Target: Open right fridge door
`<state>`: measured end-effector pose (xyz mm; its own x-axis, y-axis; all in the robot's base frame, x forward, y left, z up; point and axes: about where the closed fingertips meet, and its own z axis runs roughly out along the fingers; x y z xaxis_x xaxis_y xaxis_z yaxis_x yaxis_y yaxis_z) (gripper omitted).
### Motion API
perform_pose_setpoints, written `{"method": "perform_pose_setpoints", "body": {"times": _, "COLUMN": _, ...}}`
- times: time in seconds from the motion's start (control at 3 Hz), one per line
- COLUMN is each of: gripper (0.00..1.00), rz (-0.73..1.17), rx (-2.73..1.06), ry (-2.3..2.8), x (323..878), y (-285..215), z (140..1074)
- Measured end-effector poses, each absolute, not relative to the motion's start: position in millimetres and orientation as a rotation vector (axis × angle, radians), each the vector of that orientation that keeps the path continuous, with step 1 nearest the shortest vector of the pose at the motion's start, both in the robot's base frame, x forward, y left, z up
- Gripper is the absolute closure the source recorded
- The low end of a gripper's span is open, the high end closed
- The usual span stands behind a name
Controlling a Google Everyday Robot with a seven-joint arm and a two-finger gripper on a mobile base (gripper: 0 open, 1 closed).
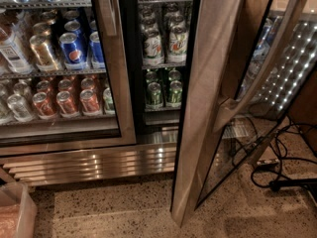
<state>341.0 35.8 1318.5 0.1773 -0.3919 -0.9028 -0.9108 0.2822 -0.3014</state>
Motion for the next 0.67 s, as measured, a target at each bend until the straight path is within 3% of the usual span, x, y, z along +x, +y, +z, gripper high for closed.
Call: {"method": "perform_pose_setpoints", "body": {"times": 0.67, "gripper": 1.00, "rz": 0.575, "rx": -1.305, "ry": 1.414, "x": 341.0, "y": 35.8, "z": 1318.5}}
